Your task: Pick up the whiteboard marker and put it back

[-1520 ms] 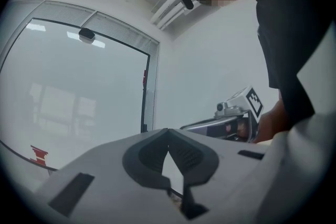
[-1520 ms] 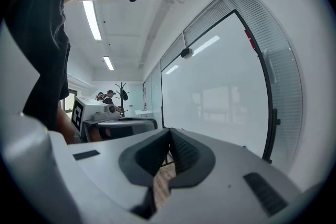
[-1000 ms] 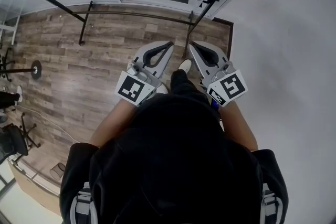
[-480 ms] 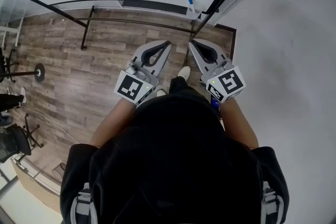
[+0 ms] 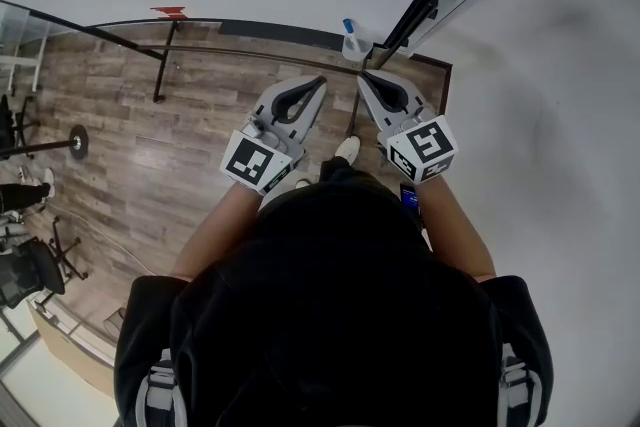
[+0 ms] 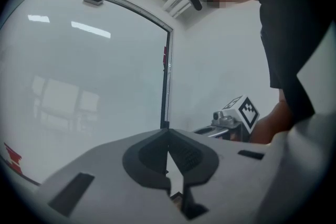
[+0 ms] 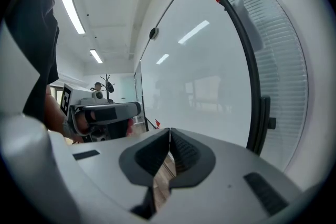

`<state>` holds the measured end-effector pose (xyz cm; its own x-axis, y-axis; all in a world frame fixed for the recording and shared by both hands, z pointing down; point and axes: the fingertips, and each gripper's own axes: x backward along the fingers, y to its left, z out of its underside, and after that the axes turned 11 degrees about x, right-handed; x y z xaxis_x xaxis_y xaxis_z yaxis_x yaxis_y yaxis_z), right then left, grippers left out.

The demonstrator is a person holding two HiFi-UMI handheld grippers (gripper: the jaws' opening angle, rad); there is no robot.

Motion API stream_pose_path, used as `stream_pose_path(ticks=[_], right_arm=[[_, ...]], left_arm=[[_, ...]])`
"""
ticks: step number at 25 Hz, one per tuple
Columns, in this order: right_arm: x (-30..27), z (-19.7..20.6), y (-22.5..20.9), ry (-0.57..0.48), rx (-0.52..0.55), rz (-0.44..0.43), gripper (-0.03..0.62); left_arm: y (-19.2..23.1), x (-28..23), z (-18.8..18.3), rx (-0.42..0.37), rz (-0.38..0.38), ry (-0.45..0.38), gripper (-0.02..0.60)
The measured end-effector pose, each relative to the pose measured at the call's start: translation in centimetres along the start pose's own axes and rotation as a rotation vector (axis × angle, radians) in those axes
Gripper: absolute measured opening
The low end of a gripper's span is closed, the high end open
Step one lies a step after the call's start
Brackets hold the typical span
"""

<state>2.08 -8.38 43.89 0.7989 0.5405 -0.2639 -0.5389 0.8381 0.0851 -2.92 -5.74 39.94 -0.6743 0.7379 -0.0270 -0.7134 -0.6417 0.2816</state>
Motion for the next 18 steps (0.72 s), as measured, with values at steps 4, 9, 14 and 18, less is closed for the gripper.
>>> stream_pose_path(ticks=[4, 9, 14, 18], right_arm=[[-1.4, 1.3, -3.1, 0.019, -0.010, -0.004, -0.006], [-3.1, 2.6, -5.8, 0.047, -0.014, -0.019, -0.006], [-5.2, 4.7, -7.3, 0.104, -0.012, -0.037, -0.003], [-6.7, 6.7, -7.8, 0.151, -0.047, -0.032, 0.000]], left_arm=[[1.1, -2.7, 0.3, -0.006, -0.006, 0.007, 0.003], [2.1, -5.3, 0.5, -0.004, -0.021, 0.003, 0.003], [3.3, -6.7, 0.2, 0.009, -0.034, -0.010, 0.003], [4.0, -7.5, 0.3, -0.002, -0.020, -0.003, 0.003]])
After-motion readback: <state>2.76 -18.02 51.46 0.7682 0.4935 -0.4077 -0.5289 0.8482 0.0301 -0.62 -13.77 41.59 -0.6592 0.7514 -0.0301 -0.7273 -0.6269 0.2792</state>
